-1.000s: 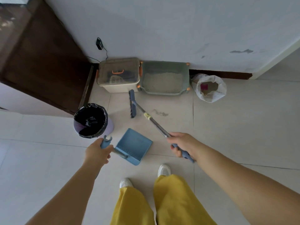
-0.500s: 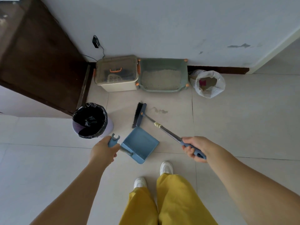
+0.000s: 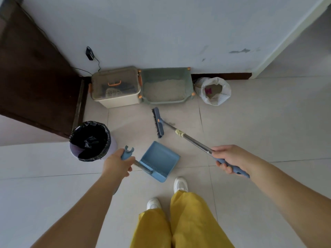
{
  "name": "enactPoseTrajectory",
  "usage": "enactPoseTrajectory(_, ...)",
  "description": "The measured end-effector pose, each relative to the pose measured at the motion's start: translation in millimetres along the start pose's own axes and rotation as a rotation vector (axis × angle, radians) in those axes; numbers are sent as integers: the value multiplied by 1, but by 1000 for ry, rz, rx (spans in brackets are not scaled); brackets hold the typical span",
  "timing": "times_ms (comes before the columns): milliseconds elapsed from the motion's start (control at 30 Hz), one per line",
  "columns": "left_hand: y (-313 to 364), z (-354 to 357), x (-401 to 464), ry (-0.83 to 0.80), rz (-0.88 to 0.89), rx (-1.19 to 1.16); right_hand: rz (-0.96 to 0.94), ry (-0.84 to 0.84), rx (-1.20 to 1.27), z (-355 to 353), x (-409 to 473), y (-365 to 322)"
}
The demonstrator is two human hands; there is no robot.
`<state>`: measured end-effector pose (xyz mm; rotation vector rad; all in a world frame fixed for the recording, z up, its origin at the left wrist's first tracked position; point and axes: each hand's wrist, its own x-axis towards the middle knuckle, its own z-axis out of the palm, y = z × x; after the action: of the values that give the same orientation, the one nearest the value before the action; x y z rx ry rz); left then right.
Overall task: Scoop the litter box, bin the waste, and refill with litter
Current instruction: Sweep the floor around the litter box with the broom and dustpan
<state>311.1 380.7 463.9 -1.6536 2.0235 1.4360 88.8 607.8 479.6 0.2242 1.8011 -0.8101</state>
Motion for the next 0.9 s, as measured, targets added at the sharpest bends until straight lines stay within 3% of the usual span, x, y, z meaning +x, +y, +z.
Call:
enactPoseTrajectory(200,2,-1,8,2,26,52,-341,174,-862,15,15,-18)
enactPoseTrajectory(300,5,1,14,7,22,57,-383,264,-1147,13,48,-23)
enactPoseTrajectory(533,12,5,33,15,10,59,-266,263,-1126,7,85,-10)
enactPoseTrajectory(733,24,11,52,22,2,49,-205,205,-1064,-2,50,44)
enactPoseTrajectory(900,34,15,61,20,26,90,-247,201,-984,-24,22,46)
